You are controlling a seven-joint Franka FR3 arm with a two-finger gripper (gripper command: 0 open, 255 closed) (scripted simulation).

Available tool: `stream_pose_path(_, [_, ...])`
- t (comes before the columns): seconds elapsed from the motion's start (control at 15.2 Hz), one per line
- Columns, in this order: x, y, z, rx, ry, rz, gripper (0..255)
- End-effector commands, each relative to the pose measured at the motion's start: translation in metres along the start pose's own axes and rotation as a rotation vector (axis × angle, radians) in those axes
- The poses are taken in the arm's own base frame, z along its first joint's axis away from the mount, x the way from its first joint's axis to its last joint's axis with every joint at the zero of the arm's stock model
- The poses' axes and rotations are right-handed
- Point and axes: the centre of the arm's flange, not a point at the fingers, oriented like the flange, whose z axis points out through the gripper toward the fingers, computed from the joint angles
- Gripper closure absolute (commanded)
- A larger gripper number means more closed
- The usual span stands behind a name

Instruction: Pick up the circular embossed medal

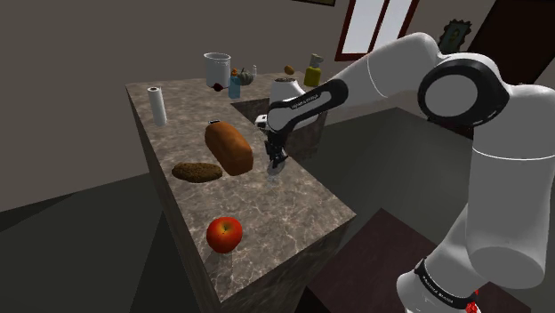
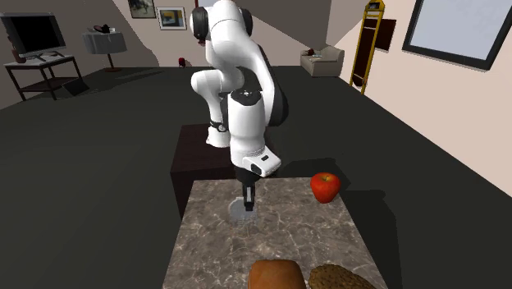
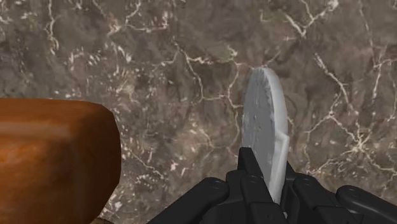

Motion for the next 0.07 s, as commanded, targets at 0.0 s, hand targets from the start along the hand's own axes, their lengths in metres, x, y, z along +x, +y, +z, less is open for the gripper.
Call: stream_pose_path(0.0, [-0.0006,0.0002,-0.0033,0.0,0.0,0.0,255])
